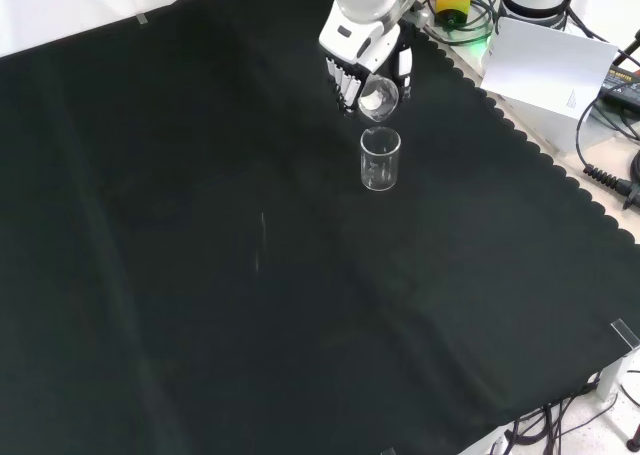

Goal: Pour the water from the handheld beaker into the one on the table.

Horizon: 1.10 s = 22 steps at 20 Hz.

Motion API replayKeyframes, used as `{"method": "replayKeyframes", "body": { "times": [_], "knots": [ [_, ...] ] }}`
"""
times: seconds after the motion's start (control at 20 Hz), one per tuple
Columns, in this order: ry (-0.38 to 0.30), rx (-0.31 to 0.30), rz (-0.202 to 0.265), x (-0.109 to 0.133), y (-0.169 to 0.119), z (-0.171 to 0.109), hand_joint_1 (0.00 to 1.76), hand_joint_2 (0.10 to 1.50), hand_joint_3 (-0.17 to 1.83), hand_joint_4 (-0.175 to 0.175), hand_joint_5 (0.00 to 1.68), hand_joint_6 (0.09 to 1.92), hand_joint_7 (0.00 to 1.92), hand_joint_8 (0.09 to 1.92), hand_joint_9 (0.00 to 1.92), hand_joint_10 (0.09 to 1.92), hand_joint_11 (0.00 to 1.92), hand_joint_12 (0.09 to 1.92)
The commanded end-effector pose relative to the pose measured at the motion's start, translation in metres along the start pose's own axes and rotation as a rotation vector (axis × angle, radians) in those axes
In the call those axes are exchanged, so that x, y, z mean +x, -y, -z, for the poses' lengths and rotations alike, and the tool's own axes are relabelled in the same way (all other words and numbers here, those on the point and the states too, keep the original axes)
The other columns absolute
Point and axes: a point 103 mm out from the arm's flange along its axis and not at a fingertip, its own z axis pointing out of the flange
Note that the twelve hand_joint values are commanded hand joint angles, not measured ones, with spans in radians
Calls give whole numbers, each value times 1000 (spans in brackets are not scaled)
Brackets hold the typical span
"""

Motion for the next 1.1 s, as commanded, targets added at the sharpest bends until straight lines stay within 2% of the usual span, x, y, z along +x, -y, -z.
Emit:
{"method": "replayKeyframes", "body": {
  "times": [0.05, 0.45, 1.1],
  "knots": [
    [61, 42, -20, 3, -3, 2, 1435, 998, -175, -175, 1454, 87, 1410, 390, 1641, 87, 1397, 624],
    [134, 86, -29, 11, -10, 7, 1435, 998, -175, -175, 1455, 87, 1411, 389, 1641, 87, 1403, 626],
    [191, 110, -50, 15, -14, 11, 1435, 998, -175, -175, 1456, 87, 1413, 385, 1642, 87, 1408, 631]
  ]
}}
